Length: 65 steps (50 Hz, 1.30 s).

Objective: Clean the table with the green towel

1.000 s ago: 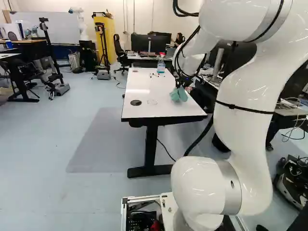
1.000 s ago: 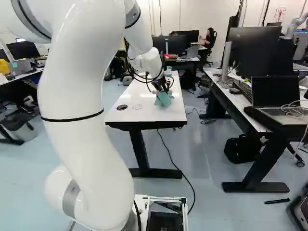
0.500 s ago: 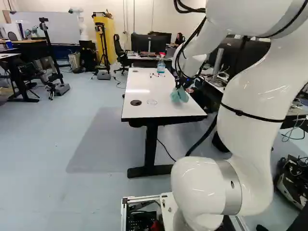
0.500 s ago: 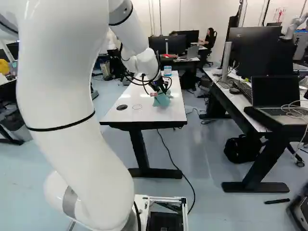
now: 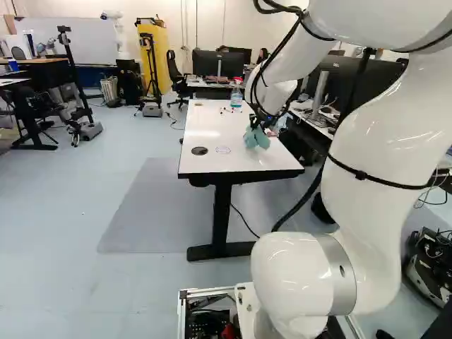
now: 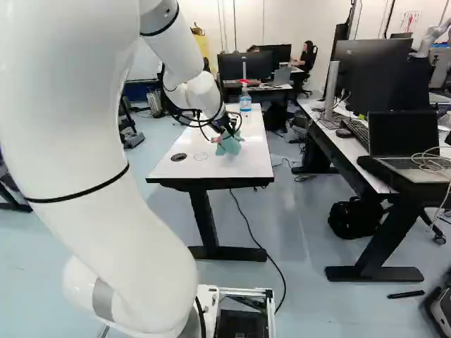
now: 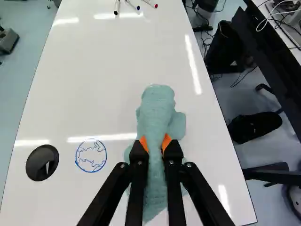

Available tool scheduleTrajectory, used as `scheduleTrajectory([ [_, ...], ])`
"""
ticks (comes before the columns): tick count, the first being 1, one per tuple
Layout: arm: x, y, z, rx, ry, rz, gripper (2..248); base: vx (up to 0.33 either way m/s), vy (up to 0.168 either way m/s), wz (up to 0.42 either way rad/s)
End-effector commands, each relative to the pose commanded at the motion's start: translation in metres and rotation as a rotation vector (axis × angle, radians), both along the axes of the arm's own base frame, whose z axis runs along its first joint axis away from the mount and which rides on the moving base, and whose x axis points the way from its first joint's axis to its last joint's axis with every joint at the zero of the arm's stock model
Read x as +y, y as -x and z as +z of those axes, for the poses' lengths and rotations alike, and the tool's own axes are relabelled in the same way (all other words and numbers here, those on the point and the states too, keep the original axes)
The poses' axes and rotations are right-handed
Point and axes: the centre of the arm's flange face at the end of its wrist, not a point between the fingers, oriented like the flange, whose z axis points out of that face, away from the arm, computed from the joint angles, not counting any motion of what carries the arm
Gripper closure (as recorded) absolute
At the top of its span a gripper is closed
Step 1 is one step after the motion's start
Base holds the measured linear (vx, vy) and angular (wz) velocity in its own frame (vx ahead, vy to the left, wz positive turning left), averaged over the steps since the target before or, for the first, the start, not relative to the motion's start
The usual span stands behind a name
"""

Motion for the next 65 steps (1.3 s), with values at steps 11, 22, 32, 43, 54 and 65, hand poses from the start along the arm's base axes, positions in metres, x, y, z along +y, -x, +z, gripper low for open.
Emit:
scheduleTrajectory([
  [11,0.014,0.006,0.000,0.001,0.000,0.026,203,0.000,0.000,0.000],
  [22,0.028,0.007,0.000,0.009,-0.001,0.054,203,0.000,0.000,0.000],
  [32,0.040,0.009,-0.001,0.028,-0.002,0.077,203,0.000,0.000,0.000],
  [43,0.053,0.008,-0.002,0.033,-0.002,0.103,203,0.000,0.000,0.000],
  [54,0.064,0.002,-0.002,0.032,-0.002,0.126,203,0.000,0.000,0.000],
  [65,0.068,-0.011,-0.002,0.025,-0.001,0.132,203,0.000,0.000,0.000],
])
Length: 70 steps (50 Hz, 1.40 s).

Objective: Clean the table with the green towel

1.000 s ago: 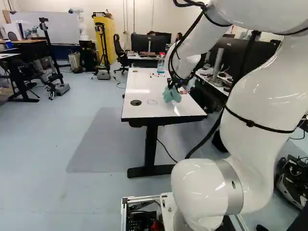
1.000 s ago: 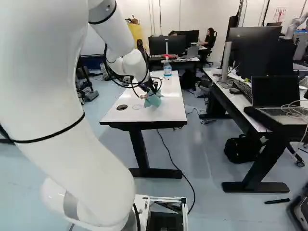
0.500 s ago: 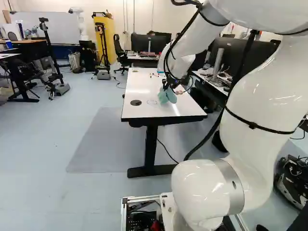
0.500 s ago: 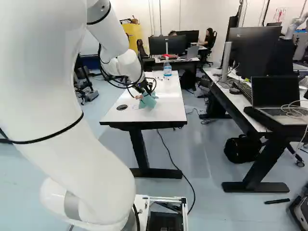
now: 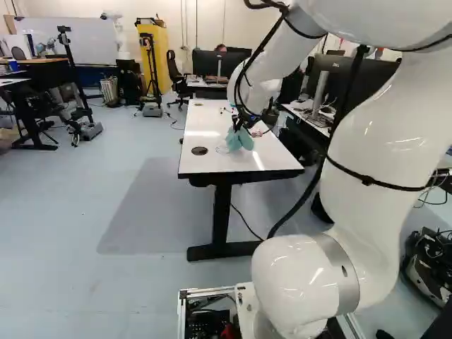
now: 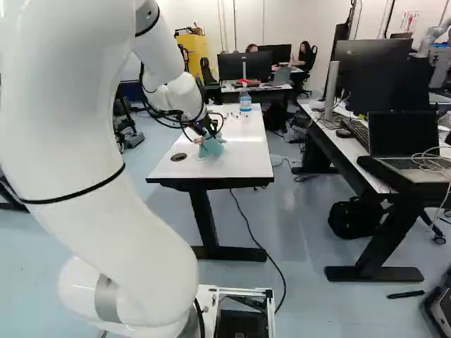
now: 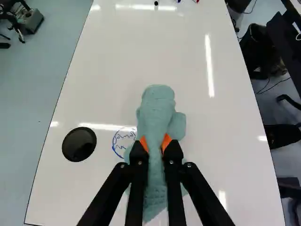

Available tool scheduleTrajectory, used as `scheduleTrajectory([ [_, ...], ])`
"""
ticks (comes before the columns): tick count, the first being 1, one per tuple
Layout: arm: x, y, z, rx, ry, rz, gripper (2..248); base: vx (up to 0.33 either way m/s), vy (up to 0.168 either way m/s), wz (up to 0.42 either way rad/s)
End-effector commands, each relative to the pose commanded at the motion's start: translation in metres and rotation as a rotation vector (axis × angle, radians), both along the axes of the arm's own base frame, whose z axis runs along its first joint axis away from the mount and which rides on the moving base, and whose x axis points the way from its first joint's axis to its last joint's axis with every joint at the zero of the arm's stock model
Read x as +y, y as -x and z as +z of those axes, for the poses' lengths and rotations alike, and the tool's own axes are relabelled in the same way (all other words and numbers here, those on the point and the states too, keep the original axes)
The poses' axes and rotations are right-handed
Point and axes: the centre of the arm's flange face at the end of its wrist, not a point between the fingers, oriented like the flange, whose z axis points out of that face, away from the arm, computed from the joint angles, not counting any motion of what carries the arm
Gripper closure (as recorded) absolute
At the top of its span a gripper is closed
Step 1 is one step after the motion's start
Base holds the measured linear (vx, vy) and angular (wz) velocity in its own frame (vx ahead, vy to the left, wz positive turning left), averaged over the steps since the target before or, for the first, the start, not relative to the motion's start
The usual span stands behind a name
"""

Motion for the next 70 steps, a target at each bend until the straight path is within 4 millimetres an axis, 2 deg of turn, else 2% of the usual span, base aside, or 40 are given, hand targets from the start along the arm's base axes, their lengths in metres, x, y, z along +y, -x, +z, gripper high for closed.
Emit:
scheduleTrajectory([
  [11,0.000,-0.017,0.002,-0.042,-0.001,0.001,203,0.000,0.000,0.000],
  [20,0.000,-0.018,0.000,-0.044,-0.001,0.001,203,0.000,0.000,0.000],
  [45,0.000,-0.027,-0.027,-0.012,-0.001,0.001,203,0.000,0.000,0.000],
  [70,0.000,-0.026,-0.058,0.048,-0.001,0.000,203,0.000,0.000,0.000],
])
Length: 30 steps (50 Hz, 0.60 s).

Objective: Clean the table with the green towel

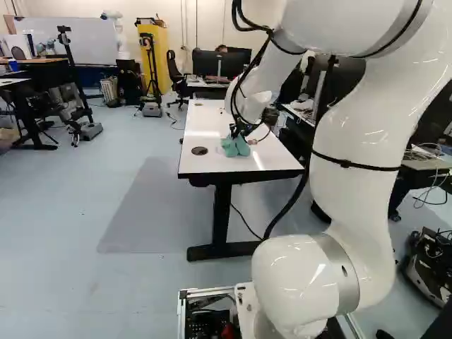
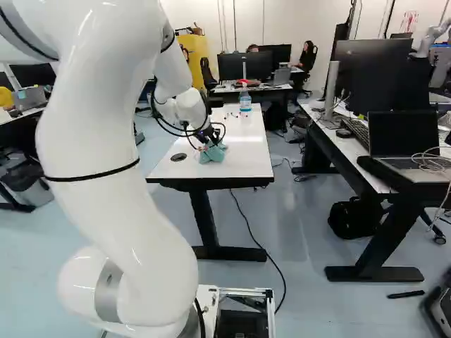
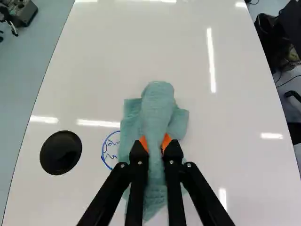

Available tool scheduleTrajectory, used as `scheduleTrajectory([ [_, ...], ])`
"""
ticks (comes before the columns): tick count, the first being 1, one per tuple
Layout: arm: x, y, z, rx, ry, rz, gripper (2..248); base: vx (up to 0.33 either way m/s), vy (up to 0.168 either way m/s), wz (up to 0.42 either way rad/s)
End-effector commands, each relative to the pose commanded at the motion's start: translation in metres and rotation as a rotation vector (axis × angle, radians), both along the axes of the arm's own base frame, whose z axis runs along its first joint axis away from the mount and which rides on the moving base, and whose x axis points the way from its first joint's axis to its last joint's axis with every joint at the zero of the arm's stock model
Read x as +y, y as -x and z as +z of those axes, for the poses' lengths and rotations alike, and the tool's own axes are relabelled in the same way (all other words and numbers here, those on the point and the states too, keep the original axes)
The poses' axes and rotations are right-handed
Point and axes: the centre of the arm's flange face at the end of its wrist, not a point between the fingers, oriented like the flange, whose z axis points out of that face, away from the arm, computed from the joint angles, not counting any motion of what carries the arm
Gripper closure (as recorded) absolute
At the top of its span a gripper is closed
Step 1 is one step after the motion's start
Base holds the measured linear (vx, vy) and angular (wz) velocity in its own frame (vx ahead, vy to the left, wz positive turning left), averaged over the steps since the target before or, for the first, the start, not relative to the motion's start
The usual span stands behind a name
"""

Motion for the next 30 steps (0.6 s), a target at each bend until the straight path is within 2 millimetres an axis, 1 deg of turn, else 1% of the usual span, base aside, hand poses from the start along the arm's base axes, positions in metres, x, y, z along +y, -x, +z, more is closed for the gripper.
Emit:
scheduleTrajectory([
  [4,0.0000,-0.0015,-0.0050,0.009,0.000,0.000,203,0.000,0.000,0.000],
  [30,0.0000,-0.0009,-0.0055,0.018,0.000,0.000,203,0.000,0.000,0.000],
])
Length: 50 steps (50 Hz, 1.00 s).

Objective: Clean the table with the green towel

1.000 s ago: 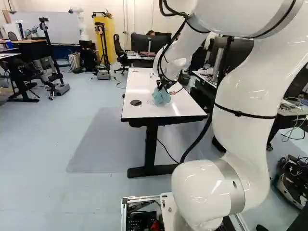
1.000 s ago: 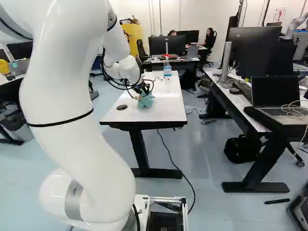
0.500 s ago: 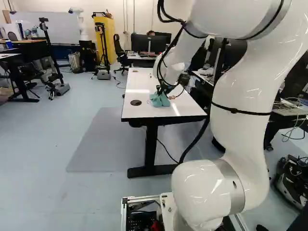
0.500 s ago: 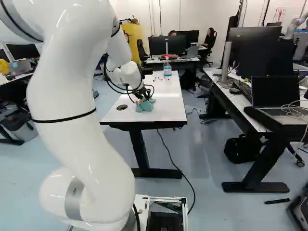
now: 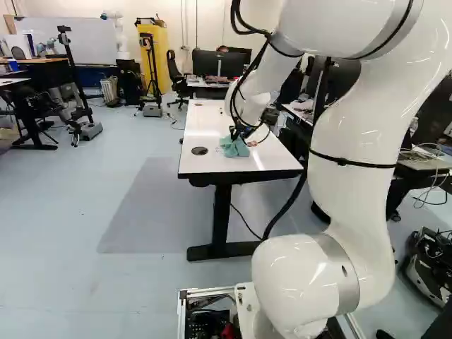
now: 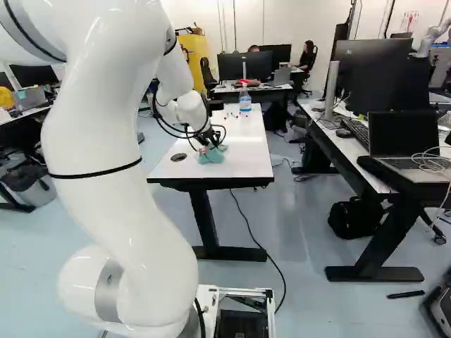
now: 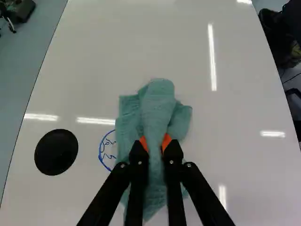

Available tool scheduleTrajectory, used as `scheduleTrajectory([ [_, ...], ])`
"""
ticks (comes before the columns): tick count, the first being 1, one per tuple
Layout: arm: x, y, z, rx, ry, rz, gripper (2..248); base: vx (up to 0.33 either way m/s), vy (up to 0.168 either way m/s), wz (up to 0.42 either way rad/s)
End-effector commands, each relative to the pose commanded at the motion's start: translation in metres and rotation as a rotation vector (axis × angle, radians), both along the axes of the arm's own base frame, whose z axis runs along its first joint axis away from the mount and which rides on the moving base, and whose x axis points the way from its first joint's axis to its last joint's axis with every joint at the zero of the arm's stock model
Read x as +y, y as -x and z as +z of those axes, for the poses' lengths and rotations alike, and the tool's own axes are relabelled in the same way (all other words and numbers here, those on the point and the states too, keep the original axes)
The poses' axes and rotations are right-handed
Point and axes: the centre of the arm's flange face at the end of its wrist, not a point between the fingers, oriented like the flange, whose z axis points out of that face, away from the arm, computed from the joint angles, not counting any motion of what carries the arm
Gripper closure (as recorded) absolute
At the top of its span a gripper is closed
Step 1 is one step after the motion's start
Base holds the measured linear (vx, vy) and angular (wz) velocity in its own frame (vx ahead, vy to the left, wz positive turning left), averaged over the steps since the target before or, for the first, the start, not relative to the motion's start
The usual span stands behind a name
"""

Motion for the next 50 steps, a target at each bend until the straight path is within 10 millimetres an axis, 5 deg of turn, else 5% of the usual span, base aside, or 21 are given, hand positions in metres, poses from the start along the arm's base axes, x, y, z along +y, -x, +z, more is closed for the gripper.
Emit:
scheduleTrajectory([
  [50,-0.0002,0.0049,-0.0034,0.066,0.002,-0.001,203,0.000,0.000,0.000],
])
